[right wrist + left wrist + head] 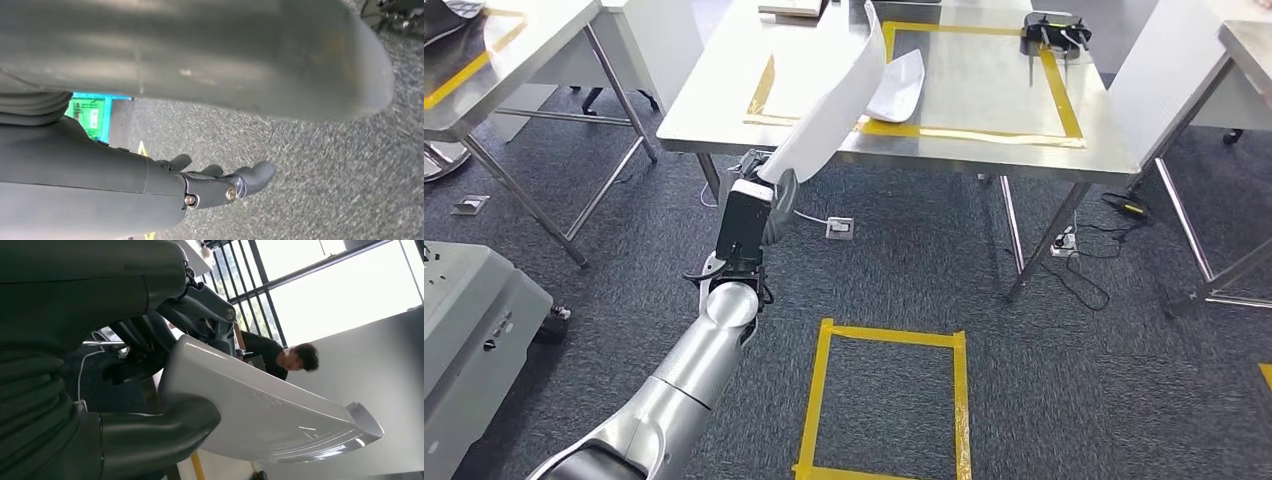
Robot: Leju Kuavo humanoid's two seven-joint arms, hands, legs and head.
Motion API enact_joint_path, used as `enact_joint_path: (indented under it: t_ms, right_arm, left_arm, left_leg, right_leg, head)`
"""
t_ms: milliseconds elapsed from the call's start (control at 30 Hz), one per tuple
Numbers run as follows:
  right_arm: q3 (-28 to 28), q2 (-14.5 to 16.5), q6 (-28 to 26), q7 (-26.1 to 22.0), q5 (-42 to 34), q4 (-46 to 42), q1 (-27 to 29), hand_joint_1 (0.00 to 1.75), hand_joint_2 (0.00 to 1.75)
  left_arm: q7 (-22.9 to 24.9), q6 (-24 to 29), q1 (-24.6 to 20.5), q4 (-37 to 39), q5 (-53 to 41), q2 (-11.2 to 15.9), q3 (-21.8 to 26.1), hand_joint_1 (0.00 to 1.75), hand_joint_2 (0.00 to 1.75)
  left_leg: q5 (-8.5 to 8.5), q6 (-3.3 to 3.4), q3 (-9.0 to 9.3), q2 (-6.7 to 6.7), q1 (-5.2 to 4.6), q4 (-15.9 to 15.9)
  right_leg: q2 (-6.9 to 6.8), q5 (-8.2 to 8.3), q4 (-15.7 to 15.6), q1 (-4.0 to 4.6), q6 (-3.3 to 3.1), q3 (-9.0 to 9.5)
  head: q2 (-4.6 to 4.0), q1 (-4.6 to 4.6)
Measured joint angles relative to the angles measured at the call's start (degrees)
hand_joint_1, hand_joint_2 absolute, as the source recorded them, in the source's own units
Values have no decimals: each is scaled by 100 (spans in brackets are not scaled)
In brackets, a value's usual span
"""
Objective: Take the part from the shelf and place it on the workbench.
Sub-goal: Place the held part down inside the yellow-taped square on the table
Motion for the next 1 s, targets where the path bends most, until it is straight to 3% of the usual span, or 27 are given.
enact_joint_path:
  t_ms: [67, 100, 167, 200, 233, 267, 333, 400, 467, 567, 633, 700, 733, 767, 833, 867, 933, 1000]
  right_arm:
    - [-18, 0, -4, -4, 1, 0, -4, 0, 0]
    - [-27, 0, -6, -7, 1, 0, -7, 0, 0]
    - [-45, 0, -9, -12, 2, 0, -3, 0, 0]
    - [-52, 0, -9, -14, 2, 0, 10, 0, 0]
    - [-57, 0, -10, -14, 2, 0, 27, 0, 0]
    - [-60, 0, -12, -14, 2, 0, 42, 0, 0]
    - [-67, 0, -16, -19, 2, 0, 57, 0, 0]
    - [-76, 0, -21, -29, 3, 0, 50, 0, 0]
    - [-91, 0, -26, -33, 4, 0, 44, 0, 0]
    - [-104, 11, -33, -35, 9, 0, 59, 0, 0]
    - [-106, 16, -37, -45, 17, 0, 59, 0, 0]
    - [-108, 19, -33, -54, 30, 0, 58, 0, 0]
    - [-110, 20, -31, -56, 38, 0, 65, 0, 0]
    - [-112, 20, -28, -56, 46, 0, 71, 0, 0]
    - [-115, 21, -24, -55, 60, 0, 72, 0, 0]
    - [-117, 21, -20, -55, 64, 0, 66, 0, 0]
    - [-126, 22, -15, -55, 71, 0, 50, 0, 0]
    - [-139, 22, -12, -54, 73, 0, 41, 0, 0]
  left_arm:
    - [-19, 15, -16, 1, -14, -5, 31, 175, 175]
    - [-30, 26, -24, 2, -19, -9, 40, 175, 175]
    - [-46, 51, -29, 17, -25, -10, 60, 175, 175]
    - [-50, 57, -23, 31, -25, -9, 70, 175, 175]
    - [-51, 62, -16, 47, -24, -9, 82, 175, 175]
    - [-51, 67, -12, 59, -23, -9, 93, 175, 175]
    - [-55, 80, -15, 74, -20, -9, 111, 175, 175]
    - [-68, 95, -30, 86, -14, -8, 136, 175, 175]
    - [-80, 104, -42, 100, -7, -6, 175, 175, 175]
    - [-96, 126, -62, 115, 8, 4, 218, 175, 175]
    - [-116, 155, -90, 137, 22, 26, 261, 175, 175]
    - [-130, 175, -102, 187, 38, 66, 321, 175, 175]
    - [-132, 182, -103, 218, 46, 87, 350, 175, 175]
    - [-134, 190, -108, 248, 55, 107, 377, 175, 175]
    - [-145, 208, -140, 297, 74, 135, 423, 175, 175]
    - [-157, 218, -167, 325, 85, 148, 445, 175, 175]
    - [-184, 246, -221, 380, 104, 167, 489, 175, 175]
    - [-197, 274, -251, 431, 132, 180, 538, 175, 175]
  left_leg:
    - [-33, 85, 54, -1, 18, -27]
    - [-54, 121, 87, 4, 27, -39]
    - [-109, 169, 135, 14, 12, -39]
    - [-139, 179, 163, 13, 3, -38]
    - [-173, 184, 201, 7, -6, -37]
    - [-210, 183, 251, 1, -12, -37]
    - [-297, 161, 368, -9, -18, -37]
    - [-376, 108, 436, -15, -39, -31]
    - [-419, 46, 458, -18, -52, -46]
    - [-520, -51, 449, -5, -50, 59]
    - [-737, -109, 164, 7, -29, 611]
    - [-937, -151, -312, 15, -5, 1350]
    - [-906, -164, -475, 17, 6, 1534]
    - [-756, -171, -526, 19, 15, 1489]
    - [-223, -168, -322, 27, 30, 799]
    - [-36, -160, -167, 29, 25, 435]
    - [55, -97, 17, 25, 5, 39]
    - [-16, -8, 49, 12, -10, -1]
  right_leg:
    - [-10, -106, 187, -6, 54, -76]
    - [-13, -214, 453, -7, 73, -219]
    - [-17, -455, 1240, -1, 90, -696]
    - [-16, -491, 1549, 1, 90, -924]
    - [-16, -417, 1674, 6, 81, -1069]
    - [-16, -225, 1559, 12, 62, -1094]
    - [-20, 309, 823, 34, -2, -869]
    - [-27, 547, 195, 71, -67, -594]
    - [-25, 486, 45, 100, -110, -502]
    - [-19, 438, -26, 54, -186, -399]
    - [-20, 387, -53, 33, -242, -310]
    - [-15, 316, -49, 32, -265, -242]
    - [-9, 277, -47, 31, -261, -198]
    - [-3, 237, -42, 29, -252, -147]
    - [4, 137, -27, 22, -217, -27]
    - [6, 87, -15, 28, -187, 16]
    - [10, 25, -3, 42, -120, 42]
    - [9, 2, -22, 45, -58, 47]
  head:
    - [0, 8]
    - [0, 16]
    - [0, 30]
    - [0, 31]
    - [0, 31]
    - [0, 32]
    - [0, 32]
    - [0, 33]
    - [0, 32]
    - [0, 15]
    - [0, -8]
    - [0, -17]
    - [0, -18]
    - [0, -19]
    - [0, -17]
    - [0, -17]
    - [0, -19]
    - [0, -18]
